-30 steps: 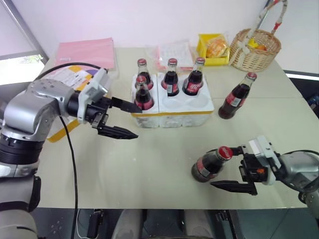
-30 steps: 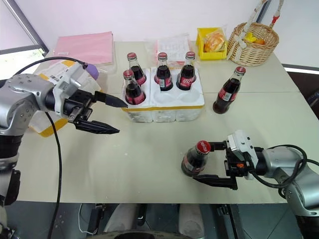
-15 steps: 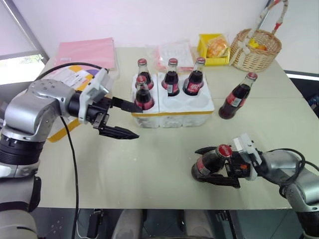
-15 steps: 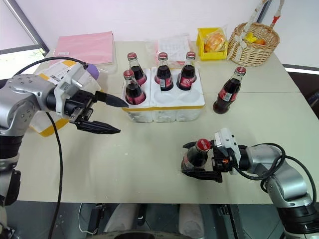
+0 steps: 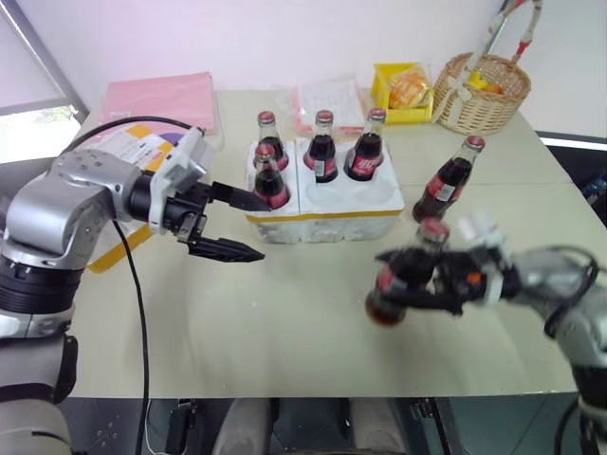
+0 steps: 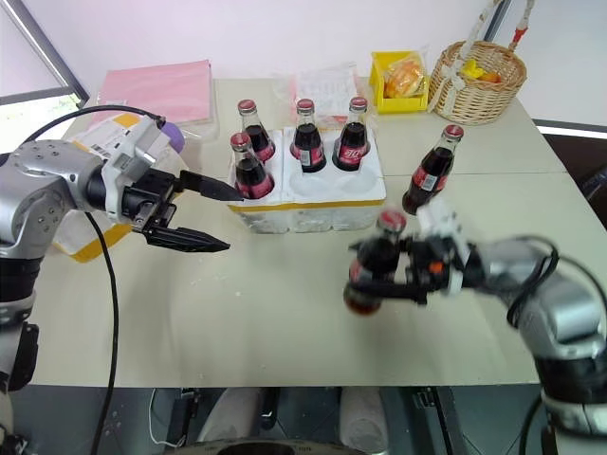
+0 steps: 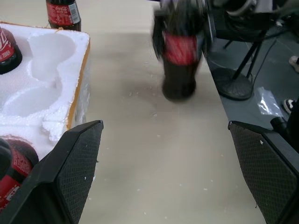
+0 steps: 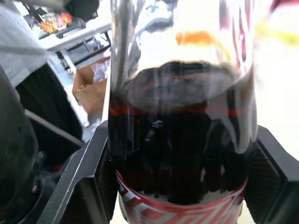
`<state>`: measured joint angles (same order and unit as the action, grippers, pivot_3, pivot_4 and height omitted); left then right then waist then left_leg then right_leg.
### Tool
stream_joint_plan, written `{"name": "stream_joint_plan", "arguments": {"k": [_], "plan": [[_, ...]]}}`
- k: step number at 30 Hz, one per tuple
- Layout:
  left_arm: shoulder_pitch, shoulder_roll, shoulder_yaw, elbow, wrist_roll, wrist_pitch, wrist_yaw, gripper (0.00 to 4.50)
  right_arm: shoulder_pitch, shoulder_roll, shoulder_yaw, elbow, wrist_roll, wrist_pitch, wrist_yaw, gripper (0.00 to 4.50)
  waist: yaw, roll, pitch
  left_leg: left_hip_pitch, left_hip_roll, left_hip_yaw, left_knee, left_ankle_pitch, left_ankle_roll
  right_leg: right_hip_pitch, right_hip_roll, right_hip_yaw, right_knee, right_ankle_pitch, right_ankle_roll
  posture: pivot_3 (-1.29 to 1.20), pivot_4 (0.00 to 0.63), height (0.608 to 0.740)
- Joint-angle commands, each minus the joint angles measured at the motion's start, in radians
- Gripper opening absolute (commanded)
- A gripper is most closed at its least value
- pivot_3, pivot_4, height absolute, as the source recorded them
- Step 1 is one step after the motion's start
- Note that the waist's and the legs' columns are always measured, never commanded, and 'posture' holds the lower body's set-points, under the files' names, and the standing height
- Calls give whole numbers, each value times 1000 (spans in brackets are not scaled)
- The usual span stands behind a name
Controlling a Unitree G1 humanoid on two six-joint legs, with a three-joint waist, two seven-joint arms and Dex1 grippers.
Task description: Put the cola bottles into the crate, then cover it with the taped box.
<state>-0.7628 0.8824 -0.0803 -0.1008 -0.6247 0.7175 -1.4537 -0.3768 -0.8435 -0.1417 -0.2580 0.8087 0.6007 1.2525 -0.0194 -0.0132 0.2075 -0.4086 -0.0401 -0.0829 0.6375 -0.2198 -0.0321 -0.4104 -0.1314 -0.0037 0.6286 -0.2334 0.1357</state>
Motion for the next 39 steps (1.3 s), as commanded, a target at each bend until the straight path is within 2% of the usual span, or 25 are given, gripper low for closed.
{"name": "stream_joint_plan", "arguments": {"k": [1,5,7,11,15,21,26,31,39], "plan": [[8,6,68,-27,-28,5,36,4500,-210,15,-32,83,52,26,-13,2731,2,0,0,0,0,0,0,0,0,0,1,0,0,0,0,0,150,738],[42,14,116,-56,-50,18,75,4500,-438,128,34,236,-11,27,-76,2731,-1,0,0,-1,1,-1,-4,0,0,-3,2,0,-1,0,0,0,150,738],[65,21,138,-72,-57,19,91,4500,-508,189,93,315,-102,-27,-98,2731,-2,0,0,-1,1,0,-5,0,0,-4,2,0,0,0,-1,0,150,738],[95,27,169,-102,-78,32,128,4500,-599,294,178,471,-244,-148,-101,2731,-1,0,0,-2,1,0,-6,0,0,-5,3,0,1,1,-1,0,150,738],[133,39,212,-150,-109,56,169,4500,-698,418,219,719,-376,-299,-151,2731,-4,0,0,-3,1,0,-5,0,-1,-7,3,1,1,1,-2,0,150,738],[176,62,264,-196,-147,80,215,4500,-776,478,205,956,-468,-427,-173,2731,-4,0,0,-3,2,-1,-7,4,-7,-8,5,1,2,3,-4,0,150,738],[198,74,280,-211,-164,82,238,4500,-773,486,197,996,-483,-442,-138,2731,-13,0,0,-3,3,-1,-7,5,-8,-8,6,1,2,4,-5,0,150,738],[200,79,273,-207,-169,73,246,4500,-735,500,199,952,-477,-418,-115,2731,-25,0,0,-2,4,-1,-7,5,-8,-8,7,1,3,4,-5,0,150,738],[171,68,244,-180,-152,54,244,4500,-622,532,199,762,-443,-316,-101,2731,-25,0,0,-2,5,-1,-8,5,-7,-10,8,2,3,4,-6,0,150,738]]}}
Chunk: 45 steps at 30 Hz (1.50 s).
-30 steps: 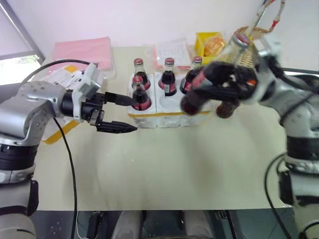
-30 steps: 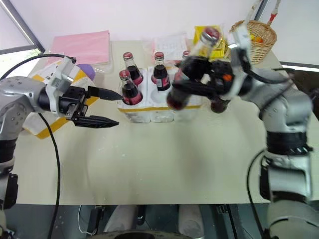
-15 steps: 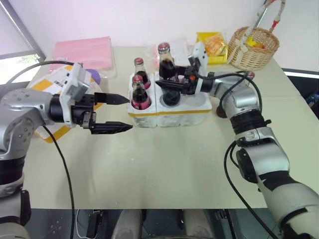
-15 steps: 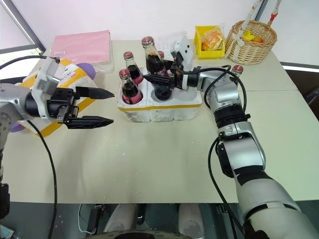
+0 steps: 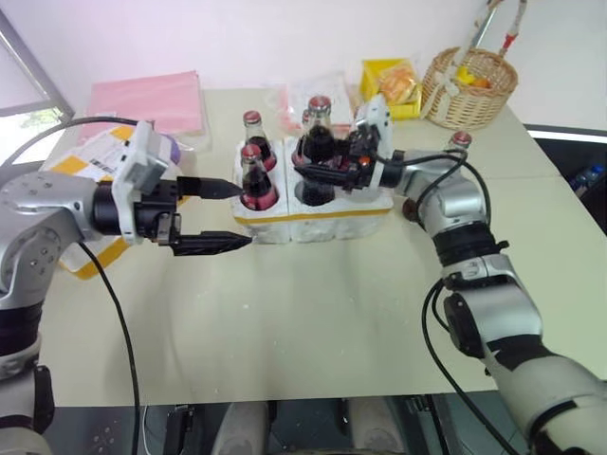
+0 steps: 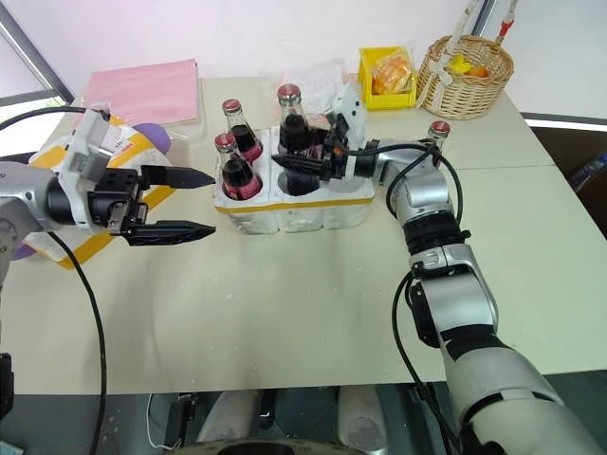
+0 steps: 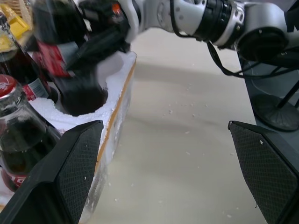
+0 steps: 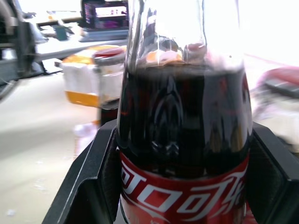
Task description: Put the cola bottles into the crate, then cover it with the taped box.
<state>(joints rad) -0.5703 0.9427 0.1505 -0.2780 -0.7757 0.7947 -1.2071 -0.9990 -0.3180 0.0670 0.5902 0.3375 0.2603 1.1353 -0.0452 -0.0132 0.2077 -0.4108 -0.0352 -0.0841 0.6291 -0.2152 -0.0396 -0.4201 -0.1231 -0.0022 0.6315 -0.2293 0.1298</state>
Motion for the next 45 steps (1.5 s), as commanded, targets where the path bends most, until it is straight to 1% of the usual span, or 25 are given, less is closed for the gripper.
{"name": "stream_joint_plan", "arguments": {"k": [1,4,11,13,14,15,16,22,26,28,34,40,42,45], "plan": [[-21,7,11,0,0,-25,-3,4500,8,9,-9,-95,26,27,14,2731,1,0,0,0,0,0,0,0,0,0,0,0,0,0,0,0,150,738],[-21,3,8,3,2,-29,-4,4500,20,23,2,-86,2,11,-5,2731,1,0,0,0,0,0,0,0,0,0,0,0,-1,0,0,0,150,738],[-26,-9,0,0,-4,-34,9,4500,25,46,45,50,-120,-120,-66,2731,-1,0,0,0,0,0,-1,0,0,-1,1,1,0,0,-1,0,150,738],[-25,-14,2,-1,-5,-36,16,4500,29,45,42,73,-124,-116,-58,3713,-1,-1,-1,0,0,0,0,0,0,-1,1,1,0,1,-1,0,150,738],[-24,-15,3,-1,-5,-37,18,4500,30,45,38,78,-123,-112,-54,3974,-1,-1,-1,1,0,0,0,0,0,1,1,1,0,1,-1,0,150,738],[-22,-15,4,-1,-4,-38,18,4500,32,42,34,77,-121,-106,-48,4359,-1,-1,-1,1,0,0,0,0,0,1,1,1,0,1,-1,0,150,738],[-21,-16,5,-2,-4,-39,19,4500,34,39,32,75,-119,-103,-44,4442,-1,-1,-1,2,0,0,0,0,0,2,1,1,0,1,-1,0,150,738],[-20,-24,3,5,-2,-47,21,4500,74,-5,23,-8,-111,-64,-21,4442,5,-2,-1,2,0,0,0,0,0,2,1,1,0,1,-1,0,150,738],[-34,-35,-14,23,5,-57,14,4500,137,-86,3,-171,-63,27,25,4442,12,-2,-1,2,0,0,0,0,0,3,1,1,-1,1,-1,0,150,738],[-42,-41,-20,31,6,-60,9,4500,170,-134,-17,-253,-41,68,24,4442,13,-2,-1,2,0,0,1,0,0,4,1,1,-1,1,-1,0,150,738],[-53,-53,-37,58,15,-70,-11,4500,309,-300,-144,-497,45,204,-22,4442,12,-2,-1,2,0,0,1,0,0,3,1,1,-1,1,-1,0,150,738],[-74,-65,-50,80,20,-74,-20,4500,487,-401,-289,-703,131,344,-111,4442,5,-2,-1,2,1,0,0,0,0,3,1,1,-1,0,-1,0,150,738],[-85,-67,-54,86,21,-73,-26,4500,585,-437,-371,-783,175,400,-124,4442,5,-2,-1,2,1,0,1,0,0,3,1,1,-2,0,-1,0,150,738],[-100,-72,-63,101,30,-78,-34,4500,694,-474,-459,-843,201,432,-154,4442,19,-2,-1,1,1,0,0,0,1,3,1,1,-2,0,-1,0,150,738]]}}
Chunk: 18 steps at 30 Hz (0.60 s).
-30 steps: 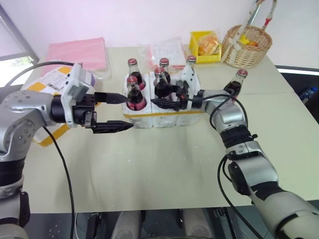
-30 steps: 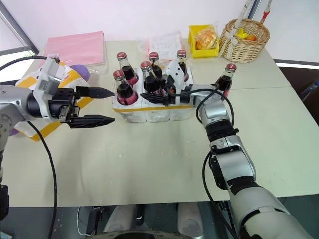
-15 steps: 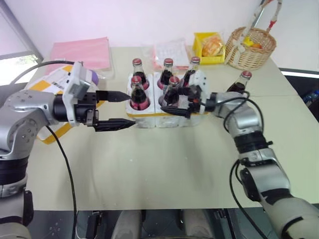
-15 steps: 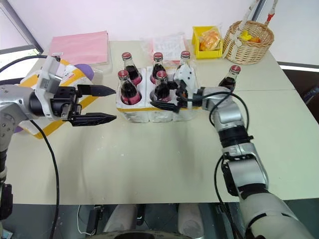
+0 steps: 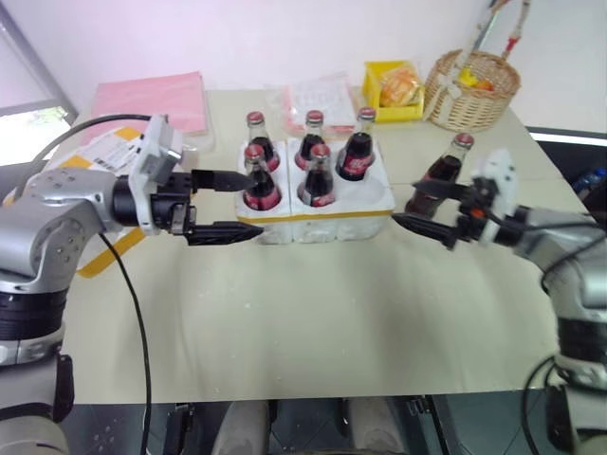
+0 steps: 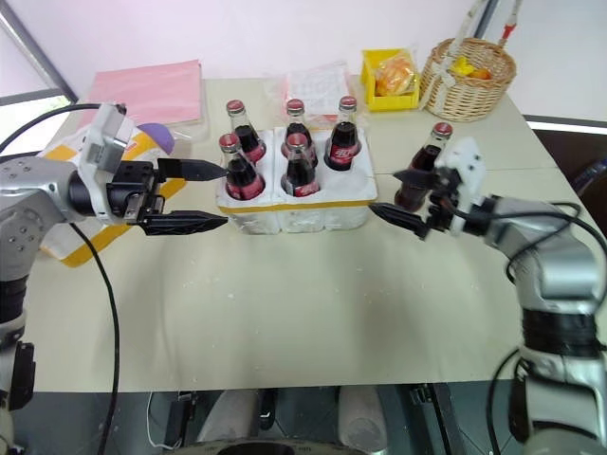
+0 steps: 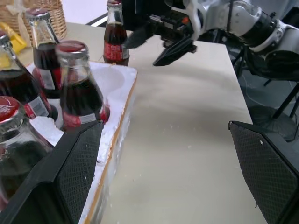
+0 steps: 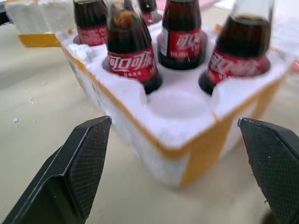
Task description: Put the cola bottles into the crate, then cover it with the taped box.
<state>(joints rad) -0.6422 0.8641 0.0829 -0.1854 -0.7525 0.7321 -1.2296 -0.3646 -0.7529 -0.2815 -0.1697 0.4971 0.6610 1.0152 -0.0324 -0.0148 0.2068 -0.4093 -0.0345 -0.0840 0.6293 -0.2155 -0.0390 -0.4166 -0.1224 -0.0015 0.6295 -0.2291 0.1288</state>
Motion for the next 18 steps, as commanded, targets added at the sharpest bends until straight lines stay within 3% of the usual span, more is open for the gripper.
{"name": "stream_joint_plan", "arguments": {"k": [1,9,18], "plan": [[-32,5,2,14,11,-19,-14,4500,77,-45,-124,-78,29,24,-59,4442,9,0,0,0,0,0,0,0,0,0,0,0,0,0,0,0,150,738],[-55,-1,-6,20,14,-14,-18,4500,104,-63,-173,49,-12,-31,-171,4442,16,0,0,0,0,2,2,0,0,1,0,1,-1,0,-1,0,150,738],[-56,-4,8,-36,-17,16,11,4500,-48,29,-92,232,-62,-124,-301,4442,13,0,0,0,0,2,1,0,0,1,0,1,-2,0,0,0,150,738]]}}
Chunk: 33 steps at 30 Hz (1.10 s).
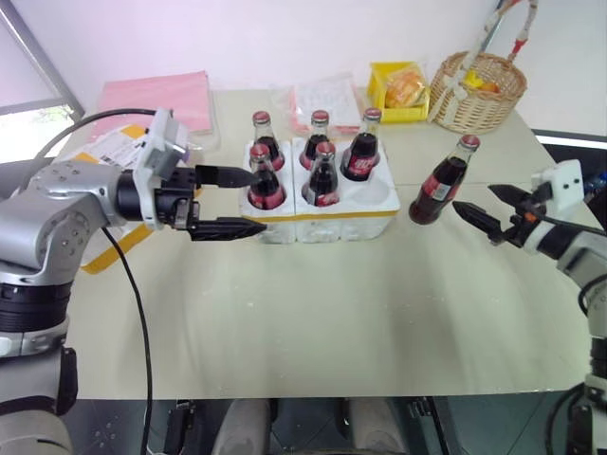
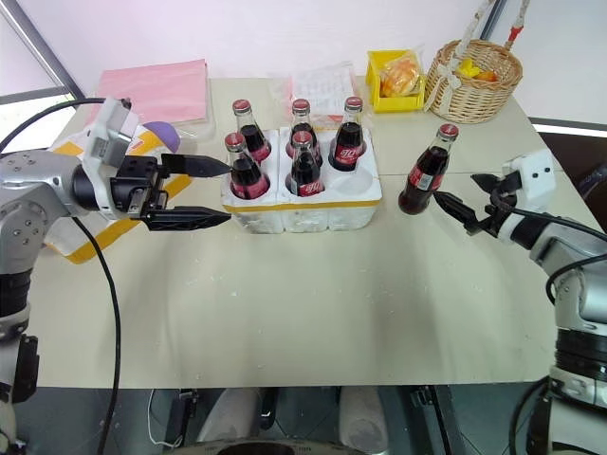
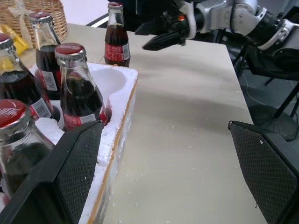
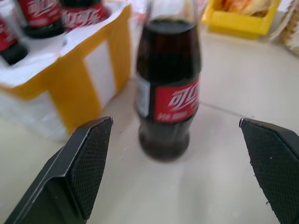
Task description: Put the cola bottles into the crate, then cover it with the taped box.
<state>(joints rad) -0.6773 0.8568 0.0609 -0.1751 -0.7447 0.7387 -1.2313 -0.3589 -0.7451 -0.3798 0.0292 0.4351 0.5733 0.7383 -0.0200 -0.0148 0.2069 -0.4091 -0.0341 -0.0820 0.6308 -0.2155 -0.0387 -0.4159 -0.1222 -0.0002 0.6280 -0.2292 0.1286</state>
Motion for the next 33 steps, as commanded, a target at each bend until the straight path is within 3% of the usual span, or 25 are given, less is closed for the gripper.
{"name": "stream_joint_plan", "arguments": {"k": [1,19,22,24,33], "plan": [[-21,4,29,-53,-27,11,16,4500,-68,28,17,49,-4,-44,-27,4442,1,0,0,0,0,0,0,0,0,0,0,0,0,0,0,0,150,738],[-6,26,41,-82,-31,10,34,4500,-255,132,137,357,-79,-214,-29,4442,0,0,0,0,0,0,0,0,0,0,0,0,0,0,0,0,150,738],[-6,28,42,-82,-31,10,35,4500,-267,145,137,370,-77,-224,-30,3595,0,0,0,0,0,0,0,0,0,0,0,0,0,0,0,0,150,738],[-3,30,44,-83,-31,9,35,4500,-268,145,140,365,-75,-220,-27,2723,0,0,0,0,0,0,0,0,0,0,0,0,0,0,0,0,150,738],[2,31,43,-68,-23,-2,35,4500,-264,115,125,288,-50,-174,-14,2756,-1,0,0,0,0,0,0,0,0,0,0,0,0,0,0,0,150,738]]}}
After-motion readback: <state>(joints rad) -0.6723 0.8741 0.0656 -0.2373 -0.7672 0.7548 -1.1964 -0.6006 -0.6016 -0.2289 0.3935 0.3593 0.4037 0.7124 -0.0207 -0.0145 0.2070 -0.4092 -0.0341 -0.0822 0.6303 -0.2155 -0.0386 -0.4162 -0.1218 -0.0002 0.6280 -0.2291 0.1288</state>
